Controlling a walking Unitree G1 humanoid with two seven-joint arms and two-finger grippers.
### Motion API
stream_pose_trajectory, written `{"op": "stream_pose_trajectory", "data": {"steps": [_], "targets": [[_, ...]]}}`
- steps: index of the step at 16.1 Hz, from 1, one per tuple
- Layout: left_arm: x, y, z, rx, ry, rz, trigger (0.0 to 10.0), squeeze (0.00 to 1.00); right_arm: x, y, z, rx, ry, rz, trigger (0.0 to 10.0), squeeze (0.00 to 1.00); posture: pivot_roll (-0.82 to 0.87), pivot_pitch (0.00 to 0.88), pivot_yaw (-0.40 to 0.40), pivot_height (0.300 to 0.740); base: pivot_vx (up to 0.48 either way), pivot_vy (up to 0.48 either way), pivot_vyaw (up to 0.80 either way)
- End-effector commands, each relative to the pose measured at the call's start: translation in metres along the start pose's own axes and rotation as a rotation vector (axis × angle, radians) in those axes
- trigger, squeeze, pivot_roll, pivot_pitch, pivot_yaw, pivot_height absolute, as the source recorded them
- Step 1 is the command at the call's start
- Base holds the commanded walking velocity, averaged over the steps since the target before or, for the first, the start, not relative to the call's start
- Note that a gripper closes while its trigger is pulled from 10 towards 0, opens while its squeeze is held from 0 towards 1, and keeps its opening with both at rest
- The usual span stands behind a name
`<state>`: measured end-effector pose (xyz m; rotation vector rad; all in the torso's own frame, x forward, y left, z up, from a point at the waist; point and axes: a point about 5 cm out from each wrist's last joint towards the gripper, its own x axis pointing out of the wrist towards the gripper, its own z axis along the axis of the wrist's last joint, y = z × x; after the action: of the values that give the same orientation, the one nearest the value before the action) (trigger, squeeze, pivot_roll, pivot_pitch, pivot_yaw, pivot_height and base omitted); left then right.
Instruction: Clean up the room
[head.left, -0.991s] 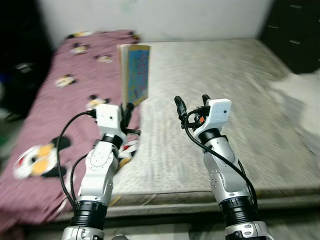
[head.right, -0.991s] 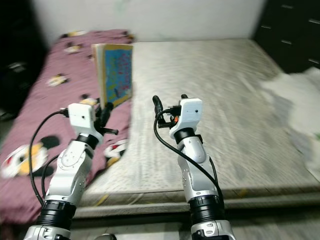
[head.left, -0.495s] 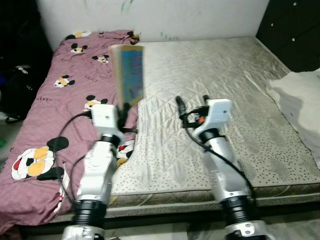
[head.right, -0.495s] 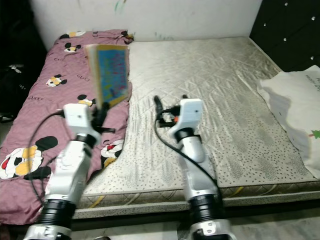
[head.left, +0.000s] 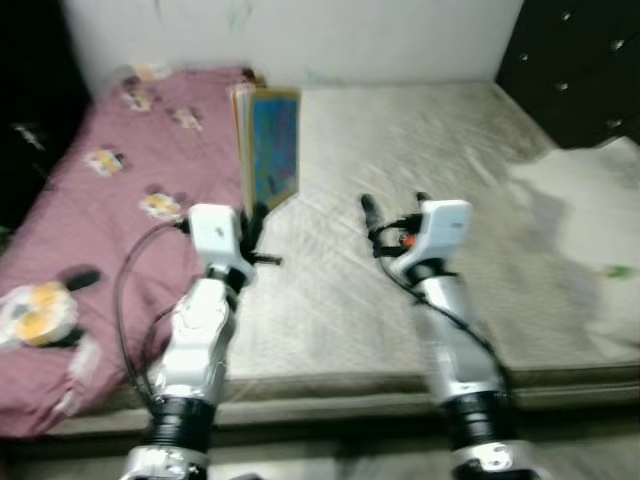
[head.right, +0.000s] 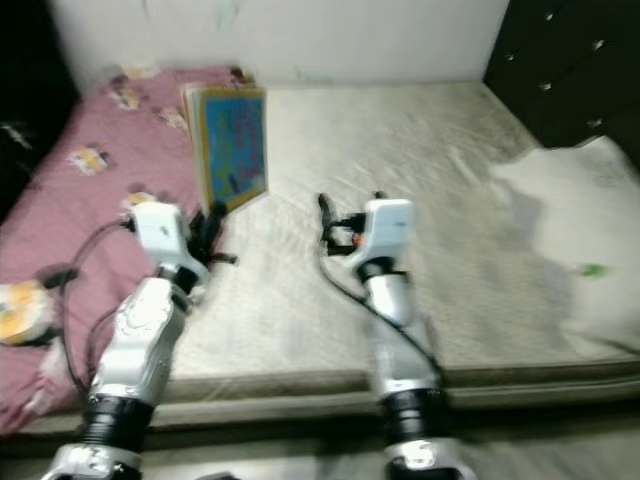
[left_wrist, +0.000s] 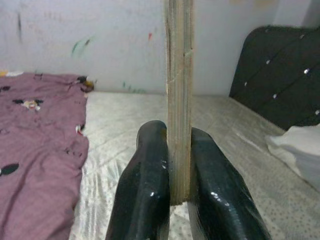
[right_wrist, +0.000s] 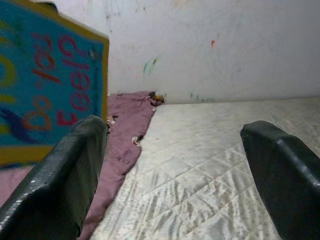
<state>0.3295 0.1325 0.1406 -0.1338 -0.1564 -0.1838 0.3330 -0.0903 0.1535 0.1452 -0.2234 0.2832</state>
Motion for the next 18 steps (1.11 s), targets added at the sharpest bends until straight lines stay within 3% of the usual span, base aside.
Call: {"op": "stream_pose_trajectory", "data": {"steps": [1, 6, 10, 18], "targets": [[0.0049, -0.0052, 0.0111, 0.007, -0.048, -0.019, 10.0, 0.00, 0.0001, -0.0049, 0.0017, -0.022, -0.006, -0.009, 10.0, 0.00, -0.09, 0.036, 0.016, 0.740, 0.000, -0.315, 0.00], [0.0052, -0.0068, 0.0110, -0.035, -0.059, -0.036, 10.0, 0.00, 0.0001, -0.0041, 0.0009, -0.041, -0.007, 0.004, 10.0, 0.00, -0.09, 0.031, 0.014, 0.740, 0.000, -0.122, 0.00], [0.0046, -0.0072, 0.0140, -0.016, -0.084, -0.063, 10.0, 0.00, 0.0012, -0.0021, 0.0008, -0.049, -0.010, 0.012, 10.0, 0.00, -0.09, 0.028, 0.013, 0.740, 0.000, 0.000, 0.00], [0.0038, -0.0095, 0.0122, -0.034, -0.074, -0.091, 10.0, 0.00, -0.0004, -0.0020, 0.0004, -0.046, -0.018, 0.011, 10.0, 0.00, -0.09, 0.036, 0.021, 0.740, 0.367, 0.000, 0.00]]}}
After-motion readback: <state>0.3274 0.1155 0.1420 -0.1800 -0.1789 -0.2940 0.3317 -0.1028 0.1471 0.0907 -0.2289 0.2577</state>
